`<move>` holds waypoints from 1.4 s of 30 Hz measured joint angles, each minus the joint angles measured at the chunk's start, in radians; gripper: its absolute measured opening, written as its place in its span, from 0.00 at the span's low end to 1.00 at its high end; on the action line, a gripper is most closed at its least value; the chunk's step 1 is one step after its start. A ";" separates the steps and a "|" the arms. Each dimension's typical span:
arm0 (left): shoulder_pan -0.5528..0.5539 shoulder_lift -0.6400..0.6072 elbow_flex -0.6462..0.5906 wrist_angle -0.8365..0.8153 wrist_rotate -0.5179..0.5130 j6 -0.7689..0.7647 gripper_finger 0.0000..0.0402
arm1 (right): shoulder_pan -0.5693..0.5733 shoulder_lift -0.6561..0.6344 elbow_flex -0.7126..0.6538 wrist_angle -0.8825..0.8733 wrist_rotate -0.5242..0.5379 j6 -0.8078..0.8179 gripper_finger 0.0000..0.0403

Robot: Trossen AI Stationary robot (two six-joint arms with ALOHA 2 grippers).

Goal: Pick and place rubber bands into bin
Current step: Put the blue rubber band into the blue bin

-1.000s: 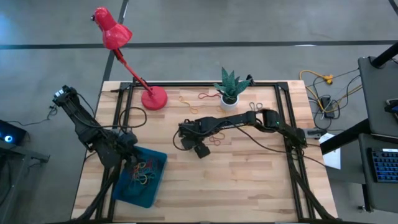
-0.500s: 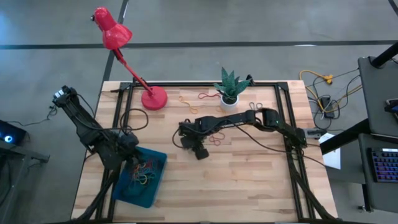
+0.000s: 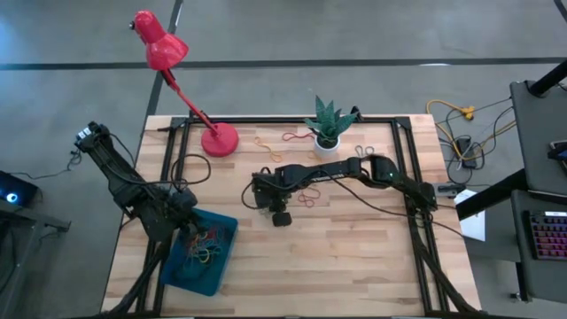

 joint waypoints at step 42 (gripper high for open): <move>0.041 0.033 0.051 0.105 -0.318 0.441 0.52 | 0.041 -0.013 0.459 0.087 -0.169 0.313 0.02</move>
